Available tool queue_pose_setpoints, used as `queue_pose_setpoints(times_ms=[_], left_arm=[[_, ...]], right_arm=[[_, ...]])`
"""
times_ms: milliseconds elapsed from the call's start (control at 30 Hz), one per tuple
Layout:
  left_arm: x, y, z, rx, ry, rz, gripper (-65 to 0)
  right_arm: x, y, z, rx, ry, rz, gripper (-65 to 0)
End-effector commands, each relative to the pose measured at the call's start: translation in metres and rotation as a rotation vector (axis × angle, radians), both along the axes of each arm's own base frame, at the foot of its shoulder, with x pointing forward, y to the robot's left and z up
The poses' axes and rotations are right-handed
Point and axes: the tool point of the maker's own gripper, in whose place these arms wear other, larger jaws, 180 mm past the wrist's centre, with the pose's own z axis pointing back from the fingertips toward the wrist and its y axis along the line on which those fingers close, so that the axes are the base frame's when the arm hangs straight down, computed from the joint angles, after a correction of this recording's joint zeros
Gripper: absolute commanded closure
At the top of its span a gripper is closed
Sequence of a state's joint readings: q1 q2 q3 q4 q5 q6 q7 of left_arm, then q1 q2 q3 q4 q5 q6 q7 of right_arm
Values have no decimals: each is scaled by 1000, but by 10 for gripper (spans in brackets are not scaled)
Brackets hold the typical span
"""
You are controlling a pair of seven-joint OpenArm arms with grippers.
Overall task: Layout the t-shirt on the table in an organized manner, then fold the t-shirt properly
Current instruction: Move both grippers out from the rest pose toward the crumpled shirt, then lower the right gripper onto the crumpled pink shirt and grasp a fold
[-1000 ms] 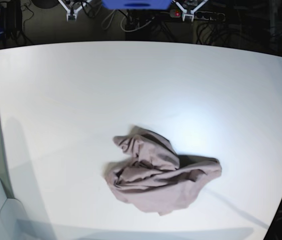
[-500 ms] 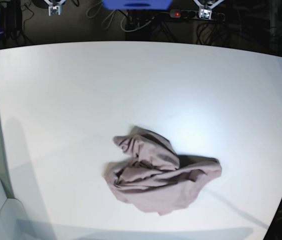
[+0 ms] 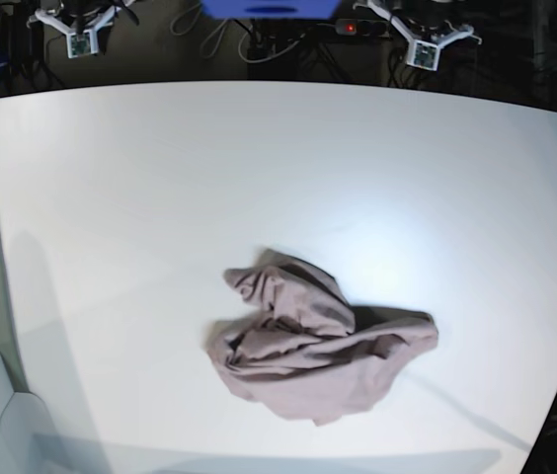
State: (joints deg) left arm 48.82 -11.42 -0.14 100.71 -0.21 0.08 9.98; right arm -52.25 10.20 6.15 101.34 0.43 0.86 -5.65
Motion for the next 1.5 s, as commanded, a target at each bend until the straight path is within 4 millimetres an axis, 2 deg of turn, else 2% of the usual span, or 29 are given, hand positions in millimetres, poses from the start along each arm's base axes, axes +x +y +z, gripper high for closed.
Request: queue_pose_setpoints(times_ms=[0,100,233,467,567,667,867,967,1100,1167,1267,1333,1467], left_arm=[[-5,-2,8,-4,-7,-5,0],[6,-7,29,-18,-57,-10,0],[20,-9,38,-14,-50,-7,0],[62,-12,66,-18,-153,-3,0],[83,2,75,2,-211,41,0],[102,23,87,19,-271,139,0],[128,60,90,-73,-228,324,0],[136,79,94,-113,-202,372,0],[141,101,102,-111,-211,408,0],[140,109,105,-95,-220,420,0],[138,116,105,-81,-216,431,-9],[136,119,106,-73,-213,431,-56],[134,107,100,-75,-171,334,-281]], right_arm=[[8,-8,18,-27,-52,3,0],[31,-11,46,-48,-116,2,0],[66,-6,78,-51,-226,9,0],[114,29,87,29,-311,46,0],[134,53,90,79,-324,84,0],[159,77,99,123,-361,121,0],[208,146,125,253,-398,200,0],[227,172,141,285,-403,248,-48],[258,197,173,317,-452,281,-132],[272,205,180,334,-459,279,-168],[291,216,169,346,-428,274,-214],[302,223,155,347,-388,272,-239],[321,242,128,357,-306,274,-294]])
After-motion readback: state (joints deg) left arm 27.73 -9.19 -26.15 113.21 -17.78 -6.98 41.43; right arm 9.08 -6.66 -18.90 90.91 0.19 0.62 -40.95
